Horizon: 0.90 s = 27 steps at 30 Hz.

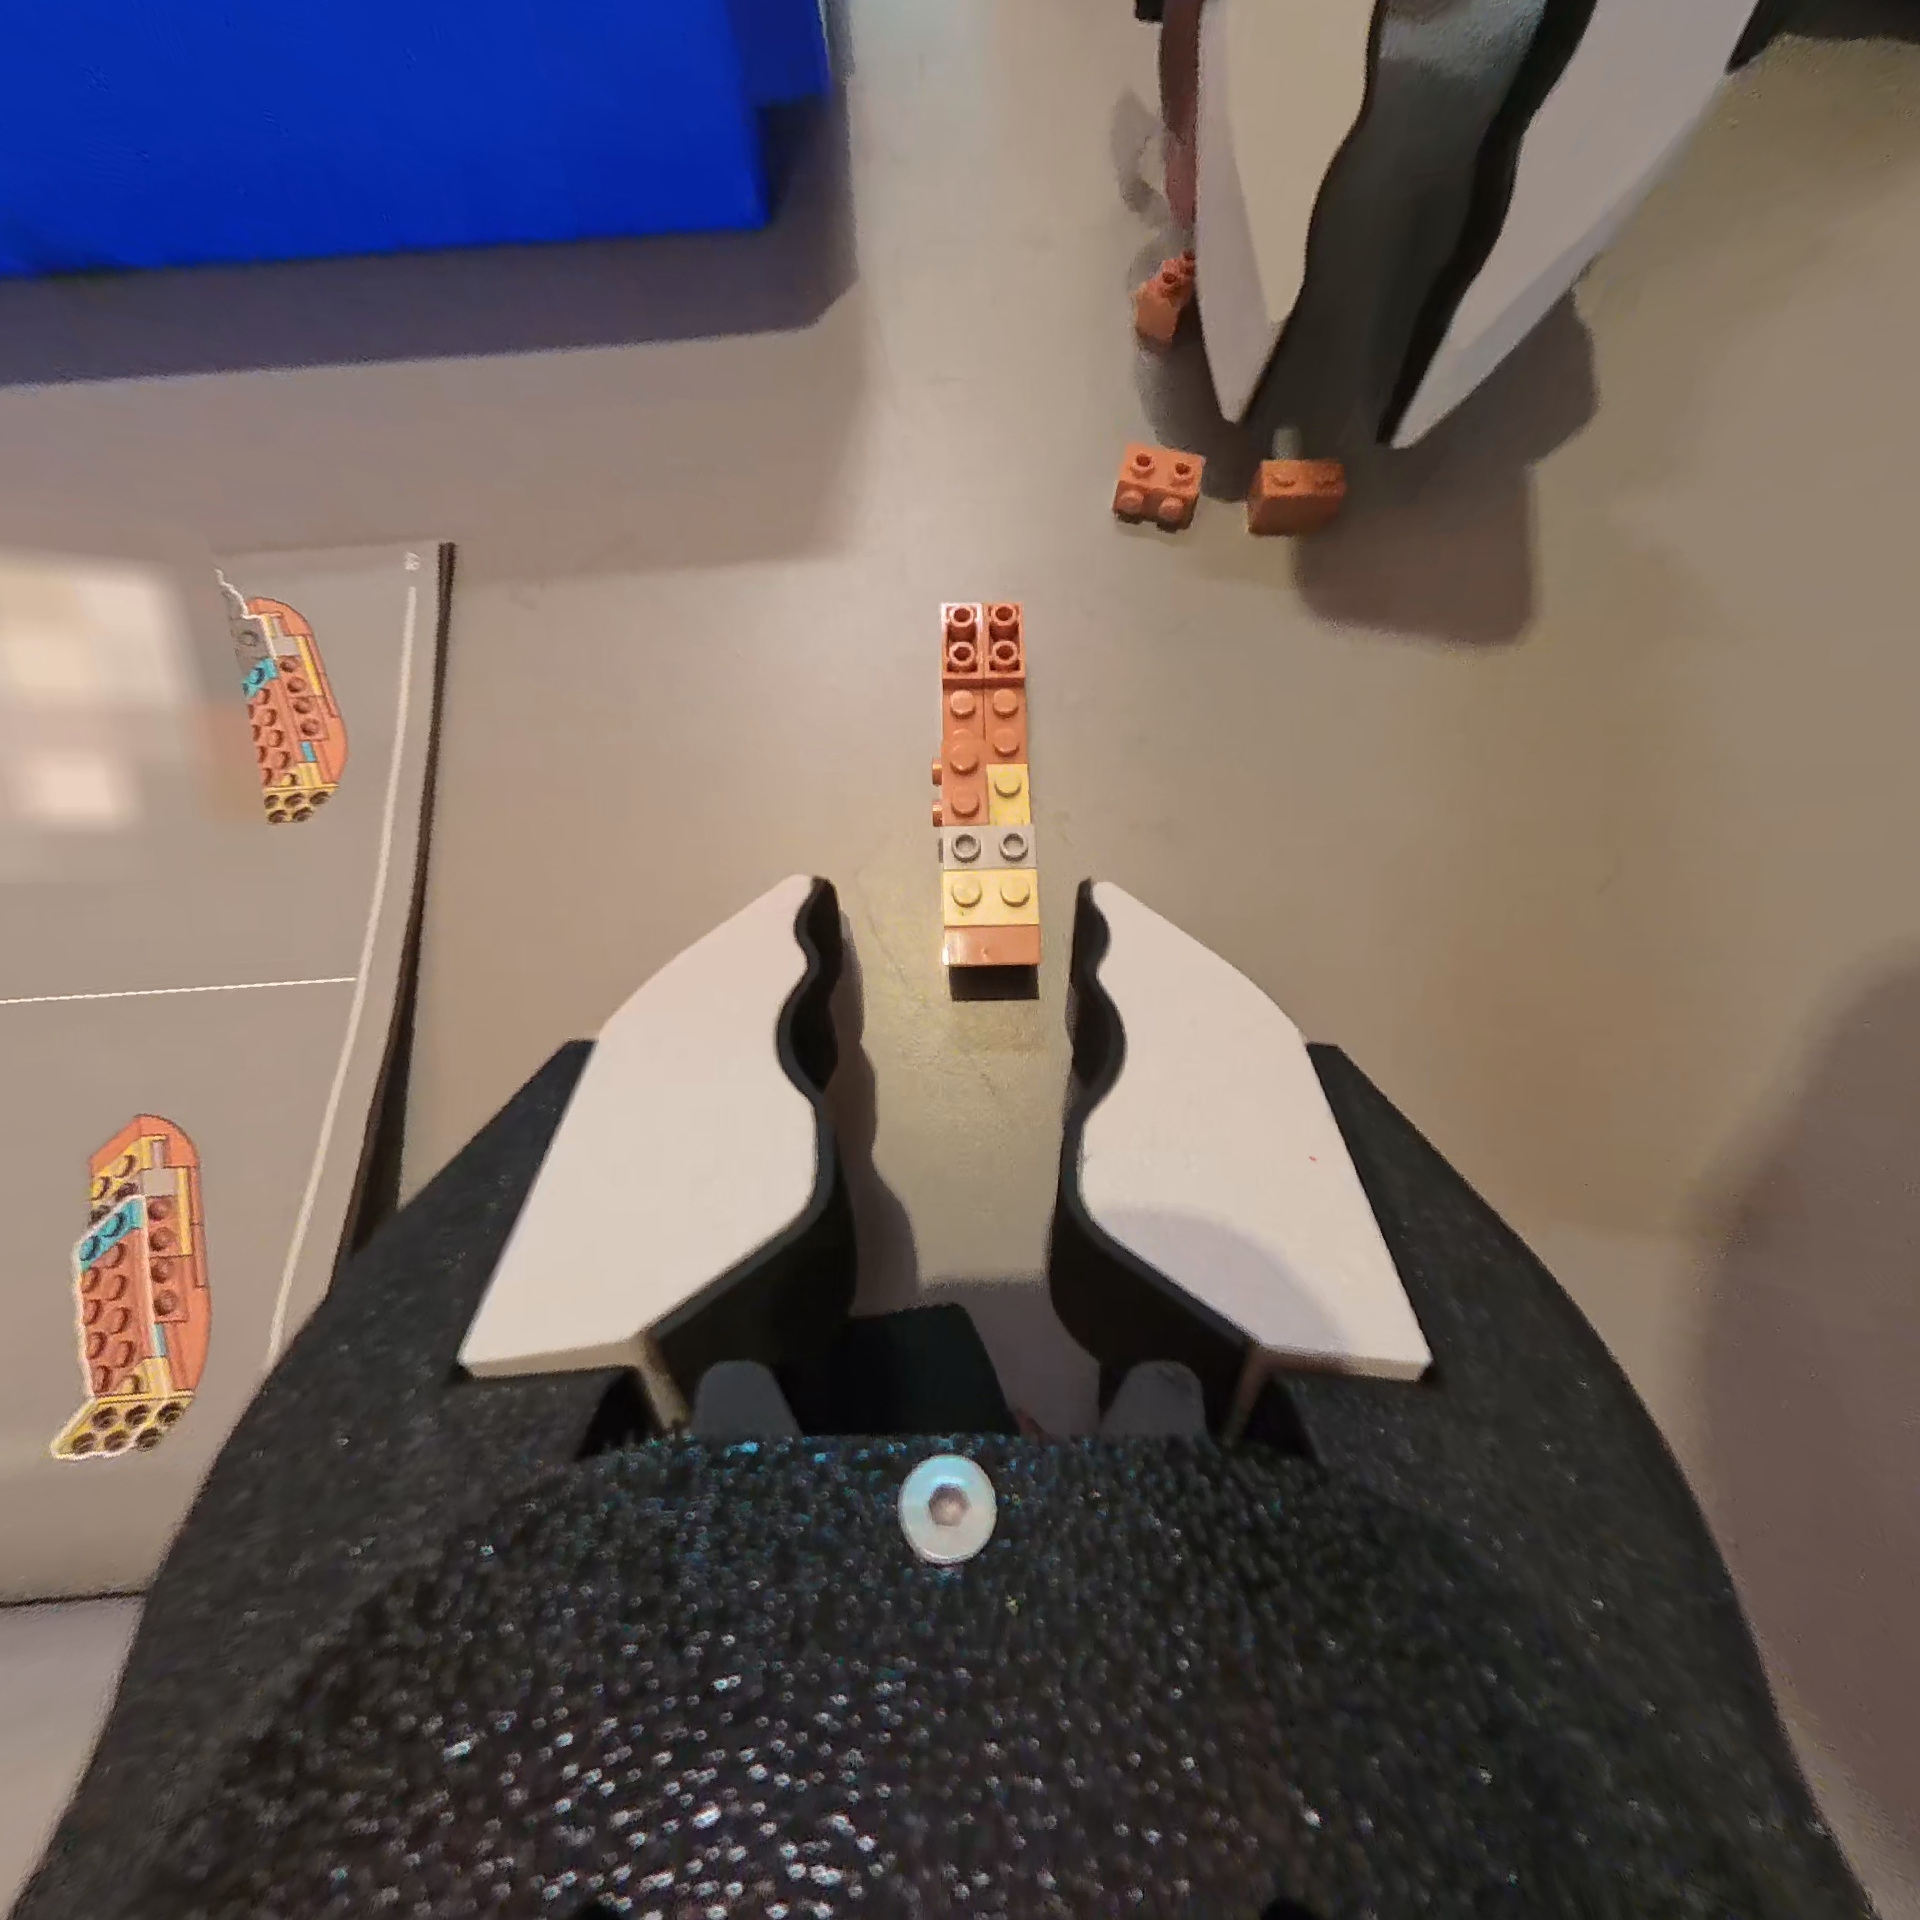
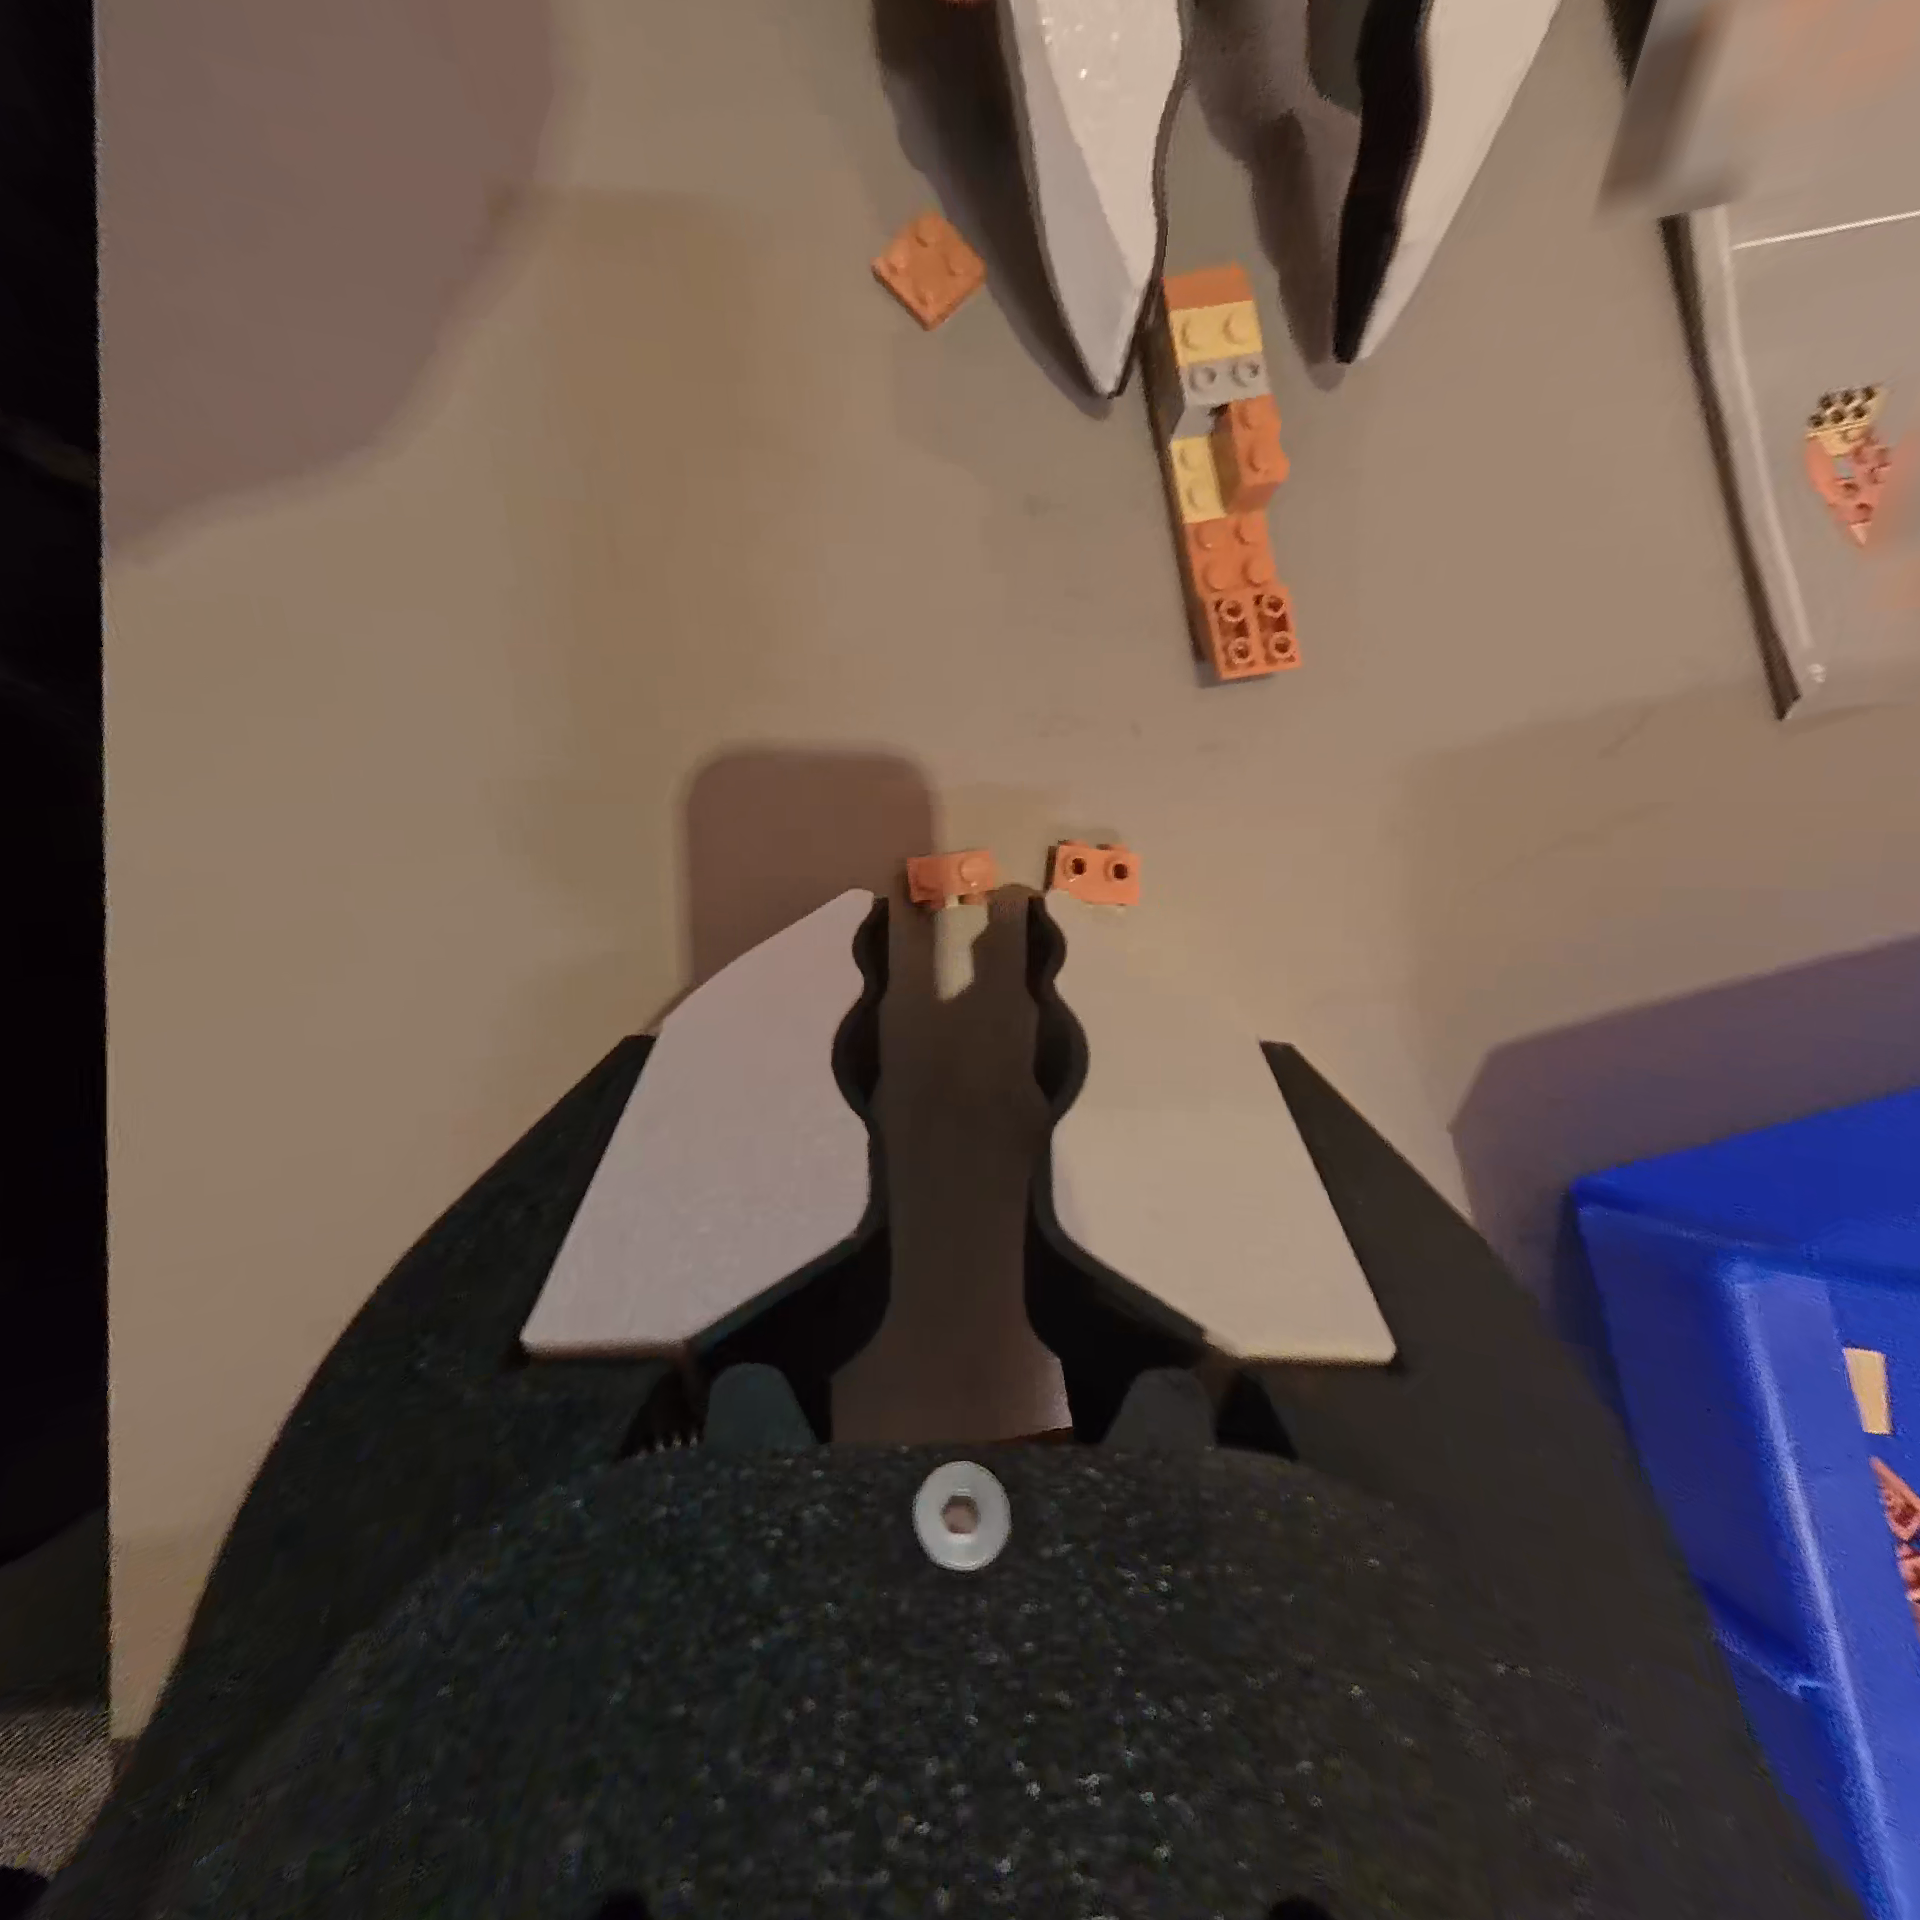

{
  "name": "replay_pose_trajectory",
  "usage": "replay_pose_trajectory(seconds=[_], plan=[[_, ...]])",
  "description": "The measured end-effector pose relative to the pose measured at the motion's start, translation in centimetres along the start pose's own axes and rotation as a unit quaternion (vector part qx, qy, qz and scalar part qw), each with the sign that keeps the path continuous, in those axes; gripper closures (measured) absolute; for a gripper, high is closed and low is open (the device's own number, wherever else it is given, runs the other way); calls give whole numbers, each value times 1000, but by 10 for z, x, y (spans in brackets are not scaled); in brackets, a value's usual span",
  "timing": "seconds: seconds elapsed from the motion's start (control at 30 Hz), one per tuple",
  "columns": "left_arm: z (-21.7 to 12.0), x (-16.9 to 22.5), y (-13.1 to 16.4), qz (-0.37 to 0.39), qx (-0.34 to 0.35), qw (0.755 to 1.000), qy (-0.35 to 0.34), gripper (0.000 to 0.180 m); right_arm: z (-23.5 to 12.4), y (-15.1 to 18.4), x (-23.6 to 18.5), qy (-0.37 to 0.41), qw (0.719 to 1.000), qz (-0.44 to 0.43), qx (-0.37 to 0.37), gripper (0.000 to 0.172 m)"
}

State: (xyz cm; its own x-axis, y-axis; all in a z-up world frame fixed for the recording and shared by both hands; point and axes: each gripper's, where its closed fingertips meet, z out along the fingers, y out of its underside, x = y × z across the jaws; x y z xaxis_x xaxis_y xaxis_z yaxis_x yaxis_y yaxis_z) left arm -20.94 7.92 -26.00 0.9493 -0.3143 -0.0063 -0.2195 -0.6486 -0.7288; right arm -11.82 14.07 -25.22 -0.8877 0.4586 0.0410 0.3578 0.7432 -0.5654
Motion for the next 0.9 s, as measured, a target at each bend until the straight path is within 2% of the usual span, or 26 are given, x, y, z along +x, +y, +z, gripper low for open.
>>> replay_pose_trajectory(seconds=[0.2, 0.37, 0.57, 0.73, 0.9], plan=[[2, 3, 2, 11, -11, 1000, 5, 146, 8, -1, 4, 15, 1000, -11, -6, 148], [4, 11, -1, 28, -9, 1000, 11, 161, 13, -5, 4, 14, 1000, -4, -1, 156], [8, 18, -4, 25, -10, 1000, 9, 162, 14, -23, 9, 26, 998, 39, 38, 156], [12, 20, -9, -24, -8, 1000, -4, 163, 20, -47, 23, 69, 989, 97, 90, 155], [14, 20, -14, -43, 1, 999, -25, 163, 26, -54, 34, 119, 981, 119, 95, 155]])
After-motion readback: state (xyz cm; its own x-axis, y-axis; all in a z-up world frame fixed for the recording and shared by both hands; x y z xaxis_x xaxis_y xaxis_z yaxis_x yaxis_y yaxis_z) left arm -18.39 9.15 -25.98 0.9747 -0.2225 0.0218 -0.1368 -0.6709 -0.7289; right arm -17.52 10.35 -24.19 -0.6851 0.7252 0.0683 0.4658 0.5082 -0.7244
